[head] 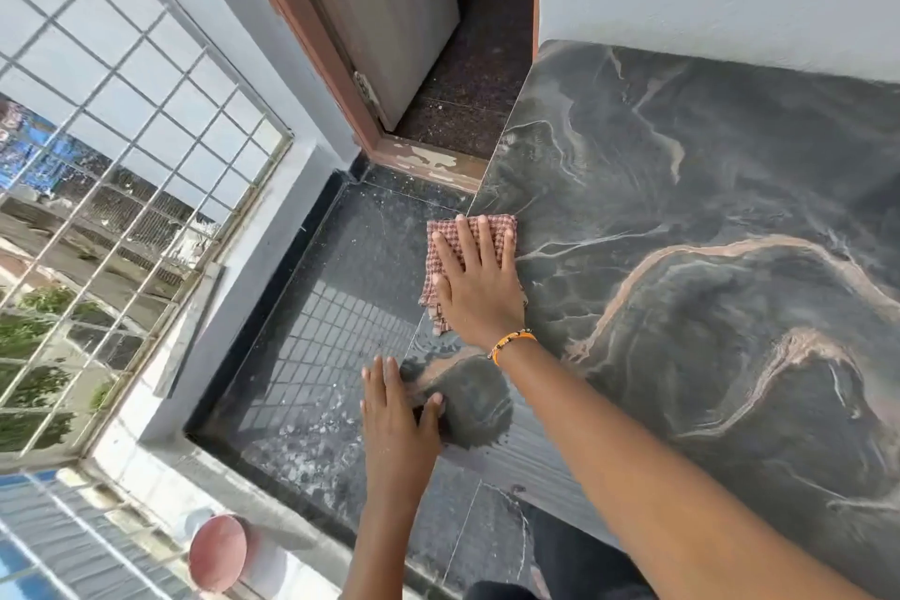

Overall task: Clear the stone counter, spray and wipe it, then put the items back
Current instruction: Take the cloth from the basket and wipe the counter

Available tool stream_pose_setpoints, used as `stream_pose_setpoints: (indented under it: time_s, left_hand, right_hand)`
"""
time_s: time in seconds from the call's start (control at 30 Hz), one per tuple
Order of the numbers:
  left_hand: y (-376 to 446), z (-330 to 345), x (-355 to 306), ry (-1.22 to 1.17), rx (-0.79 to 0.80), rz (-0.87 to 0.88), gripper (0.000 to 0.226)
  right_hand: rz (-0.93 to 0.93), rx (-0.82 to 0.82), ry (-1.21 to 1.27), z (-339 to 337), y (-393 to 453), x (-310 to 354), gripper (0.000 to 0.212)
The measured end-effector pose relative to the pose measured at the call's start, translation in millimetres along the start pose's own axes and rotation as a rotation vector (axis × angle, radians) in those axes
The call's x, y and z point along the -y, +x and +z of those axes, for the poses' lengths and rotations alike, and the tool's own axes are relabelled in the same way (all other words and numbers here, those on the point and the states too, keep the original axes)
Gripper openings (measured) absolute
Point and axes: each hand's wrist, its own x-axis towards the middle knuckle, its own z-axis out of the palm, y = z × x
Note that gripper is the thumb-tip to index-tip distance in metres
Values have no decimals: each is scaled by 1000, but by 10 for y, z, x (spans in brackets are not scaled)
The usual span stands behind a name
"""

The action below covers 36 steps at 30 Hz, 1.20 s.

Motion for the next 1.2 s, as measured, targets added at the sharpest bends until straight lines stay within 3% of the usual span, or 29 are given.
stream_pose_setpoints:
  time_s: [0.17,0.27,0.53,0.67,0.73,1.03,1.2]
  left_hand:
    - [-56,-59,62,-115,58,-29,70]
    - [-49,-97,121,-121,101,7,70]
    - [93,-265,263,-187,132,189,47]
    - [192,-390,405,-396,232,102,32]
    - [234,-433,483,-517,286,35,31]
    - [192,-525,756,-777,408,-145,34]
    - [185,-521,847,-957,487,-281,36]
  right_hand:
    - [-147,3,-11,124,-359,149,57]
    - [-131,-5,-1,141,-623,-61,57]
    - [412,-69,-21,81,-1514,-989,59]
    - [692,-109,57,98,-1940,-909,62]
    - [739,-109,96,127,-1948,-632,64]
    - [293,-25,90,272,-953,886,69]
    - [82,-21,9,391,-1150,1039,71]
